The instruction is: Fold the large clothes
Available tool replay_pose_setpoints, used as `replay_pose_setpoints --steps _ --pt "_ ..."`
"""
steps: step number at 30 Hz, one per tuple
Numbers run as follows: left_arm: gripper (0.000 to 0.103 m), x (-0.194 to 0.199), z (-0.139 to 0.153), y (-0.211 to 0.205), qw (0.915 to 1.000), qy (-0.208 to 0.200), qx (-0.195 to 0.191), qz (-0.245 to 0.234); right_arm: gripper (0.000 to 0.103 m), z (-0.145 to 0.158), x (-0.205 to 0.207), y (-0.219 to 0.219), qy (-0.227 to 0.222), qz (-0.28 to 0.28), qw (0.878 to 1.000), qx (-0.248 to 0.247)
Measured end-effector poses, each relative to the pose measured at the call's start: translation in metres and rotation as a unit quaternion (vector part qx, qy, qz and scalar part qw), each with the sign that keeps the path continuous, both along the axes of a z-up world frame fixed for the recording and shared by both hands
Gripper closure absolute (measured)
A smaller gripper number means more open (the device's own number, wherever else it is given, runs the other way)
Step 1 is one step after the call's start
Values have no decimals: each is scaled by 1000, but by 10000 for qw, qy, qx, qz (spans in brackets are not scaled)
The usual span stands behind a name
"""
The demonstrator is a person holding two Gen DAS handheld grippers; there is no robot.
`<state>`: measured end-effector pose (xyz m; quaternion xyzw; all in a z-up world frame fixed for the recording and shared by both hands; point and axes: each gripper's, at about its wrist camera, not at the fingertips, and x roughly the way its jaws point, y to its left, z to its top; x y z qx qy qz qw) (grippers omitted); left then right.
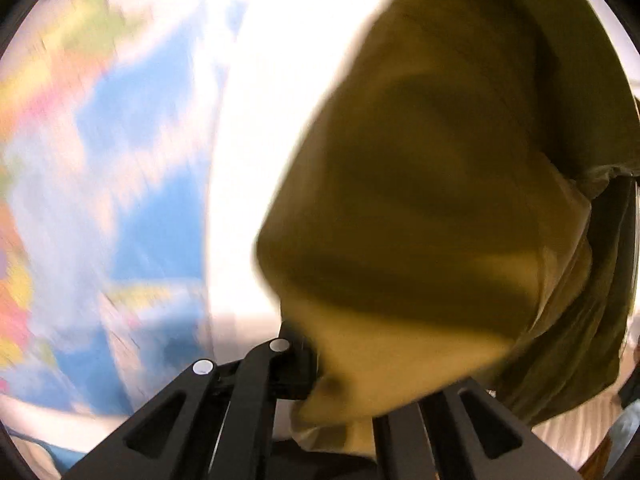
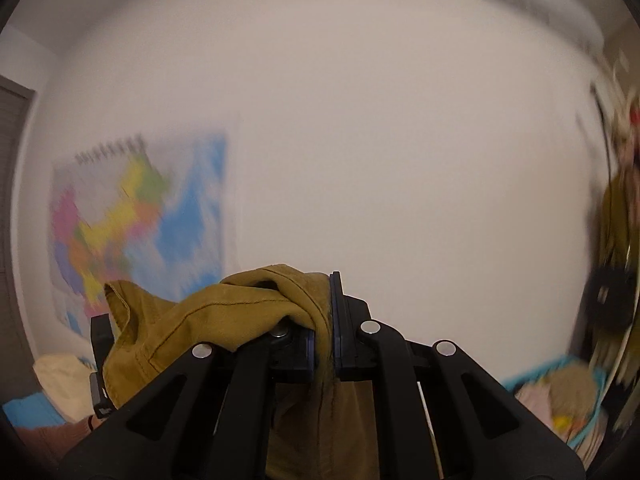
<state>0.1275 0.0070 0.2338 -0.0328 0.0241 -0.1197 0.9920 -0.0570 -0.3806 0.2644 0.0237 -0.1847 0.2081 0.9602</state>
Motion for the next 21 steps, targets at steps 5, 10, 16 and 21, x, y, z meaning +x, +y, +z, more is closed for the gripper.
replay_pose_setpoints --steps 5,10,16,21 --pt "99 -93 58 48 9993 -229 -211 225 97 12 -69 -3 -249 440 9986 -132" --pt "99 -188 72 86 9968 -341 -54 719 97 -13 -102 24 -84 1143 9926 -402" --pt "99 -328 59 101 9851 -390 450 1615 97 -55 -137 62 73 2343 9707 -525" --pt "99 -369 60 103 9739 35 718 2154 97 -68 -121 101 294 3079 9495 -522"
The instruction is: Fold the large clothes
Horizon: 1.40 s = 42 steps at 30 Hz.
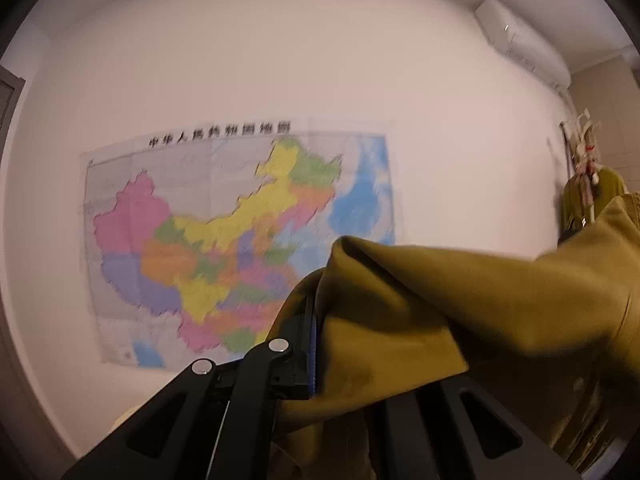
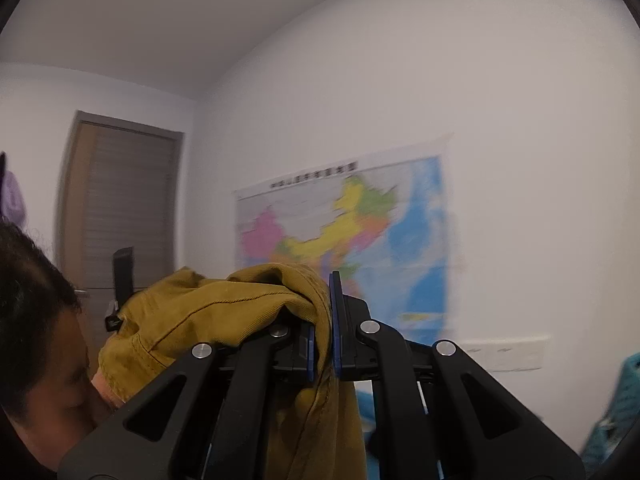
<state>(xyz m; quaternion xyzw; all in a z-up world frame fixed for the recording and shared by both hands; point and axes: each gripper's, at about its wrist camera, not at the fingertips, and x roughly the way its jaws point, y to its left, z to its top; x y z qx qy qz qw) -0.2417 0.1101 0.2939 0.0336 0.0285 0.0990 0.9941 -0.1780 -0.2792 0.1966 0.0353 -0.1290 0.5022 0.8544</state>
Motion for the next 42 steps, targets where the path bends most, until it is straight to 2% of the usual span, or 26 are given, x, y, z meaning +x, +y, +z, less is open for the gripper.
replay_pose_setpoints --steps 3,5,8,10,11,12,13,14,16,17,18,19,20,21,23,25,27,29,30,31,32,34,37,40,41,42 --pt "99 26 -13 22 9989 402 -190 145 97 -10 67 31 703 187 9973 -16" --pt "99 64 -34 41 9952 825 -380 361 97 -23 121 53 1252 150 9919 -171" --pt "99 138 -89 74 9812 1684 -622 712 96 -62 226 94 2326 -129 9708 -571" --pt "99 196 -142 91 9659 2284 -575 1076 96 -106 301 124 3104 -383 9461 -834" --pt "99 224 -174 100 9559 2612 -659 1169 96 -124 324 134 3308 -512 9370 -1000" --pt "99 244 -199 105 9465 2910 -617 1252 96 -147 357 148 3681 -650 9211 -1086" --pt "99 269 -232 111 9331 3251 -622 1407 96 -166 383 158 3914 -735 9082 -1286" --pt "99 289 -262 116 9226 3504 -736 1435 96 -189 411 175 4150 -980 8906 -1581" --pt "98 319 -303 121 9073 3920 -729 1336 95 -224 441 191 4385 -1308 8665 -1997" --pt "97 327 -315 126 9008 4032 -806 1394 94 -231 450 197 4376 -1486 8609 -2128" --pt "96 338 -328 132 8942 4162 -928 1365 84 -238 460 199 4393 -1701 8545 -2191" --pt "92 343 -335 136 8896 4268 -955 1317 77 -241 464 200 4388 -1813 8512 -2238" --pt "92 344 -335 139 8883 4299 -968 1292 62 -238 461 199 4269 -1947 8521 -2318" --pt "82 343 -334 142 8896 4295 -976 1209 45 -233 455 196 4126 -2051 8545 -2398" --pt "50 337 -327 148 8930 4285 -1081 857 32 -221 436 189 3736 -2312 8605 -2578" --pt "38 317 -311 150 9039 4102 -1081 544 31 -208 408 176 3349 -2312 8770 -2555" --pt "26 294 -298 150 9152 3900 -971 311 27 -198 375 162 3153 -2043 8954 -2389" --pt "25 267 -282 146 9226 3688 -1113 -198 27 -200 344 158 3042 -1421 9110 -2395" --pt "25 255 -278 142 9229 3608 -1195 -614 28 -204 328 166 3006 -1035 9139 -2523" --pt "24 248 -277 136 9205 3602 -1222 -896 28 -210 319 180 3034 -751 9133 -2612" --pt "24 244 -277 129 9168 3637 -1241 -1084 28 -220 314 197 3178 -397 9060 -2768" --pt "24 245 -288 112 9010 3846 -1289 -1538 32 -237 314 217 3334 -297 8921 -3036" --pt "23 263 -323 93 8817 4300 -1267 -1468 32 -264 337 246 3675 -567 8701 -3234" --pt "24 287 -351 88 8604 4633 -1515 -1486 36 -285 368 259 4072 -657 8519 -3228" --pt "32 294 -356 86 8572 4704 -1533 -1428 46 -289 370 258 4148 -624 8488 -3220" --pt "39 300 -358 86 8547 4739 -1551 -1443 65 -285 377 260 4195 -486 8496 -3161"
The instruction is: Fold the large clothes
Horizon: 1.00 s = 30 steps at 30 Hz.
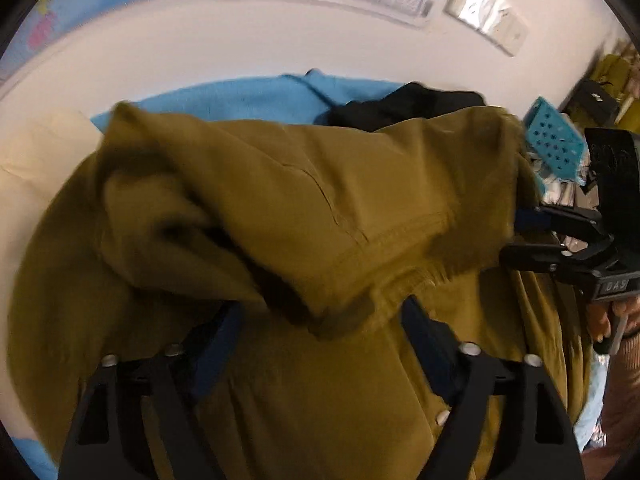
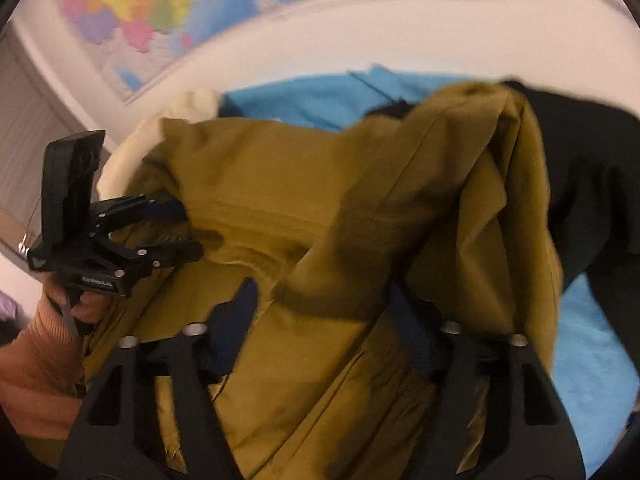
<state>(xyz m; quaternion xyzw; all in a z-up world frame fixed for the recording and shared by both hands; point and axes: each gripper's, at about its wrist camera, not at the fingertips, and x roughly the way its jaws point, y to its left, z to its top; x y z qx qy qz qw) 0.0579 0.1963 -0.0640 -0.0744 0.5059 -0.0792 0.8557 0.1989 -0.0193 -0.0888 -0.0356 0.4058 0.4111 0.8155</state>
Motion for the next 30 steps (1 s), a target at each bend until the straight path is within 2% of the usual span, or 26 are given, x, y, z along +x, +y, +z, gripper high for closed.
replay_pose_setpoints --steps 1,2,4,6,8,9,10,12,13,14,15,16,17,18,19,21,23,24,26,28,30 --pt "62 7 -2 2 9999 88 -85 -12 75 5 3 1 33 118 9998 150" --pt "81 13 -3 5 9994 179 -287 -38 91 16 5 -2 66 166 9989 432" --pt "83 27 0 10 9973 234 -695 -99 94 39 15 -4 24 201 9960 870" --pt "83 39 20 18 9962 -11 -863 -68 96 69 30 -4 -82 145 9908 1340" --pt "76 51 36 33 9906 -141 -1361 77 96 90 49 0 -157 -16 9871 1594" --pt "75 60 45 43 9862 -246 -1625 190 96 97 63 4 -146 -148 9855 1684" --pt "74 66 50 49 9845 -319 -1702 288 96 99 77 8 -76 -231 9843 1749" --pt "65 83 53 63 9797 -388 -1841 688 95 97 104 18 90 -521 9814 1847" --pt "57 93 50 71 9760 -346 -1932 940 94 93 115 26 176 -602 9817 1799" --pt "45 98 46 77 9731 -305 -2000 1098 89 88 125 31 234 -752 9820 1715" --pt "37 105 39 84 9691 -191 -2089 1294 74 81 133 35 279 -1000 9813 1622" --pt "21 109 33 88 9663 -86 -2161 1400 59 76 136 39 329 -1077 9813 1558" --pt "19 111 26 94 9606 3 -2318 1535 32 73 137 42 329 -1139 9822 1459" --pt "19 111 22 98 9561 34 -2461 1590 23 75 133 39 207 -1241 9818 1421" --pt "19 109 18 103 9517 54 -2595 1642 23 77 126 35 48 -1288 9816 1409" --pt "19 101 17 108 9467 -81 -2763 1654 22 86 99 23 -335 -1043 9837 1424" --pt "19 89 24 110 9484 -224 -2749 1567 17 88 66 5 -628 -841 9863 1273" --pt "19 80 31 109 9513 -319 -2696 1457 14 86 51 0 -679 -702 9883 1174" --pt "19 70 40 102 9601 -510 -2473 1206 14 72 5 -11 -802 -343 9933 754" --pt "18 48 53 86 9742 -750 -1957 841 13 53 -32 -21 -895 -120 9954 309" --pt "18 28 59 76 9819 -881 -1586 544 12 28 -65 -40 -805 68 9967 -20"
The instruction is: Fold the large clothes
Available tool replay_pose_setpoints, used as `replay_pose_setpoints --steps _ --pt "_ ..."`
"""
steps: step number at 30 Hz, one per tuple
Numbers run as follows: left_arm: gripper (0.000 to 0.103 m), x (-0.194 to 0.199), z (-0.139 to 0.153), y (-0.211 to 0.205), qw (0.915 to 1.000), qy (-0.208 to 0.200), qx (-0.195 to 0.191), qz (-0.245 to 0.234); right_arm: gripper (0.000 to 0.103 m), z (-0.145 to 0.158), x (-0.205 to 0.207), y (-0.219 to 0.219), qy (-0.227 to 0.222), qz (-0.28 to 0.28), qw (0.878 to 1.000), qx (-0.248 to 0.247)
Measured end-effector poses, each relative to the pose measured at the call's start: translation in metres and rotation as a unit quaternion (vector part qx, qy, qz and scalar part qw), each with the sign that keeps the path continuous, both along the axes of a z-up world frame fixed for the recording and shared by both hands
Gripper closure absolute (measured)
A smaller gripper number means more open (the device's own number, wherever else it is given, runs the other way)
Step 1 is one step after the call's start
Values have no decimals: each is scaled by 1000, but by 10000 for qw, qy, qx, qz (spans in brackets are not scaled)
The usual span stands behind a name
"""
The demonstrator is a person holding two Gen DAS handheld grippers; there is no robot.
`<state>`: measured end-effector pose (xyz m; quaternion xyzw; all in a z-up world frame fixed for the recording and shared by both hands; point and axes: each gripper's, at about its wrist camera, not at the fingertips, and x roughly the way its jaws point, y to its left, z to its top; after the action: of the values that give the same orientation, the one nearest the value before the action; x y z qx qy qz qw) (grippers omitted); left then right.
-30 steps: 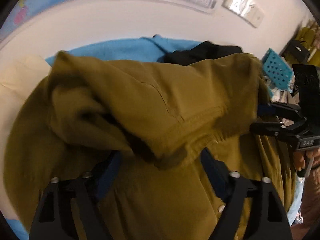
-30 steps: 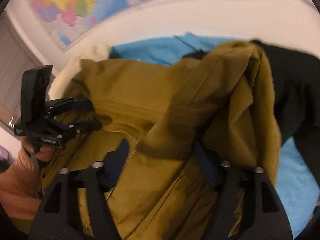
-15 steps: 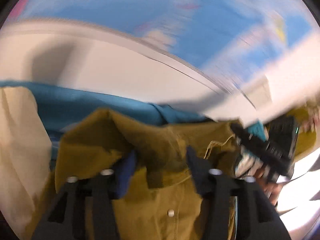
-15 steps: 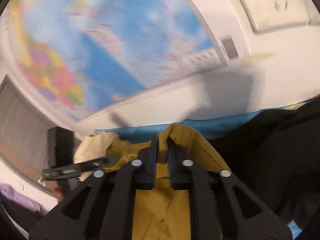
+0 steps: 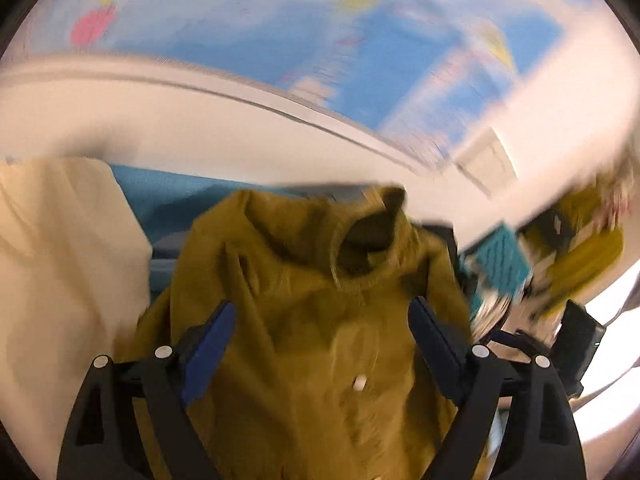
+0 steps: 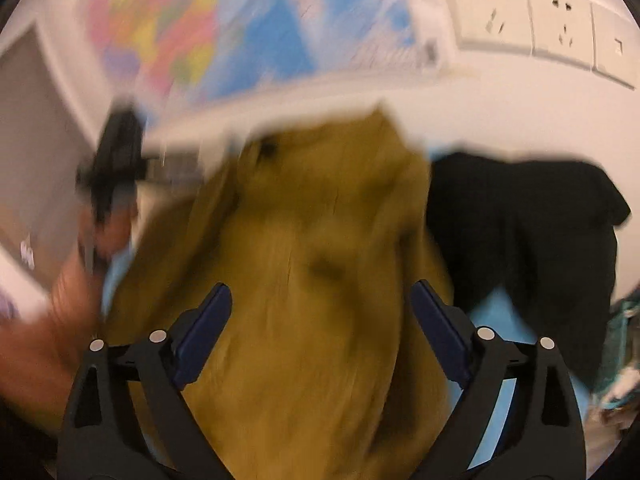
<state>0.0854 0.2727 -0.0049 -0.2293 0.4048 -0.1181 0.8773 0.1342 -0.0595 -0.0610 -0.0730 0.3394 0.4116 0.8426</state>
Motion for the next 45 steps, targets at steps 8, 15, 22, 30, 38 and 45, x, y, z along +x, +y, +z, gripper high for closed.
replay_pose_setpoints --steps 8,15,22,30,38,45 --pt "14 -80 -5 -26 9930 -178 1135 -282 69 -57 -54 -27 126 -242 9982 -534" --pt "14 -128 -2 -28 9871 -251 1573 -143 98 33 -52 -99 -781 -858 9926 348" --pt "14 -174 -8 -23 9806 -199 1951 -22 102 42 14 -193 -585 -2414 9637 979" --pt "12 -202 -38 -59 9675 78 2512 -292 30 -30 -34 -143 508 -711 9860 1418" --pt "11 -191 -51 -77 9689 72 2413 -546 60 -86 -104 -115 1037 -188 9911 808" --pt "11 -191 -50 -75 9700 40 2370 -542 98 11 -145 -179 -319 -916 9851 1420"
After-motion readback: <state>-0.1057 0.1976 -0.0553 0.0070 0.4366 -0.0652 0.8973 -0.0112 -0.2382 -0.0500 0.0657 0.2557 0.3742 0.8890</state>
